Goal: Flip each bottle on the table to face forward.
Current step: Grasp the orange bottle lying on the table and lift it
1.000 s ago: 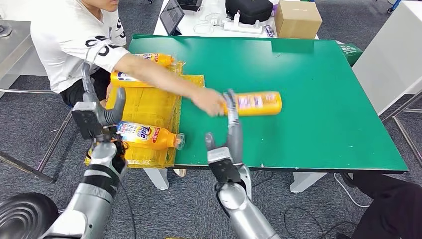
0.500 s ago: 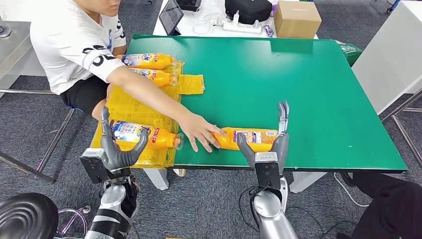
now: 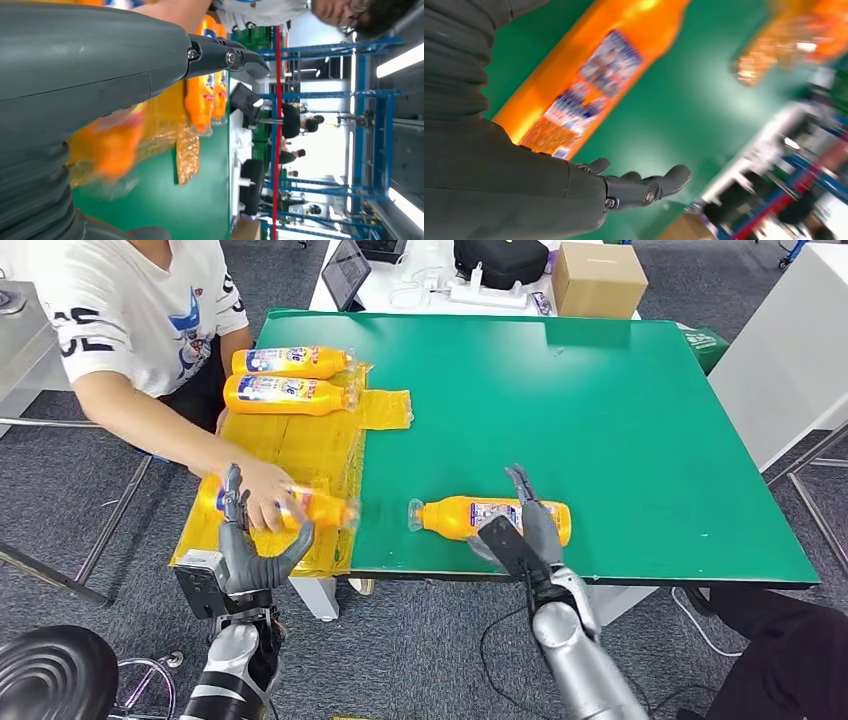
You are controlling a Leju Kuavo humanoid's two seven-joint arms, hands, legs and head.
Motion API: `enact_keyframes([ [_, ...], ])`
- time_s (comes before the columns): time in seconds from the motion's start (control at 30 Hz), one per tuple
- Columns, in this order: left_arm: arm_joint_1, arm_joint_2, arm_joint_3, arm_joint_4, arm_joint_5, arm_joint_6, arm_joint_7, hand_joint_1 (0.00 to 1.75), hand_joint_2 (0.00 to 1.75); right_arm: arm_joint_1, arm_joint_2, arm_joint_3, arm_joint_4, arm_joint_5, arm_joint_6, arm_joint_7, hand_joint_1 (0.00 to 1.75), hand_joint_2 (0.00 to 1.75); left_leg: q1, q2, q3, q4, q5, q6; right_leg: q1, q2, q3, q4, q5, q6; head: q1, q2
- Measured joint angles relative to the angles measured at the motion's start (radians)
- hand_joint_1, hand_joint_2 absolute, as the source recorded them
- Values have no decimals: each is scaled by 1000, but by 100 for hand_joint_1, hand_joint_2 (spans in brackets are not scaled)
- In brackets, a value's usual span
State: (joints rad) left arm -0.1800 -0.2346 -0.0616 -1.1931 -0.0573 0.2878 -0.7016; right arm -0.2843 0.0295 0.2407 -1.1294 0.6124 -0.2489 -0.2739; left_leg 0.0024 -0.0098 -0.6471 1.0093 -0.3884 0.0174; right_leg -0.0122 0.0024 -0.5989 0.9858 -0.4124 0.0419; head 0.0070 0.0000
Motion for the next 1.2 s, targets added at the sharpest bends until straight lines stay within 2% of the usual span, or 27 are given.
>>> enact_keyframes([
  [0.13,-9,0,3,25,-7,-30,0,0,175,-113,-53,0,139,53,79,33,0,175,0,0,0,0,0,0,0,0,0,0,1,1,0,0],
  [0.23,-24,-1,2,54,-8,-43,2,0,175,-194,-71,7,249,79,119,45,0,175,0,0,0,0,1,0,0,0,0,0,1,1,0,0],
  [0.5,-47,-4,-2,101,-11,-57,5,0,175,-318,-82,37,426,114,145,47,0,175,0,1,0,0,1,0,0,0,0,0,1,1,0,0],
  [0.67,-74,-6,-3,144,-13,-69,7,0,175,-410,-75,80,536,131,250,66,0,175,0,1,0,0,1,1,0,0,0,0,1,1,0,0],
  [0.9,-116,-6,-3,218,-6,-81,6,0,175,-491,-70,125,655,100,424,51,0,175,0,0,0,0,2,1,0,0,0,0,1,1,0,0],
  [1.2,-136,-6,-3,254,0,-87,5,0,175,-519,-76,147,690,85,470,18,0,175,0,0,0,1,2,1,0,0,0,0,1,1,0,0],
])
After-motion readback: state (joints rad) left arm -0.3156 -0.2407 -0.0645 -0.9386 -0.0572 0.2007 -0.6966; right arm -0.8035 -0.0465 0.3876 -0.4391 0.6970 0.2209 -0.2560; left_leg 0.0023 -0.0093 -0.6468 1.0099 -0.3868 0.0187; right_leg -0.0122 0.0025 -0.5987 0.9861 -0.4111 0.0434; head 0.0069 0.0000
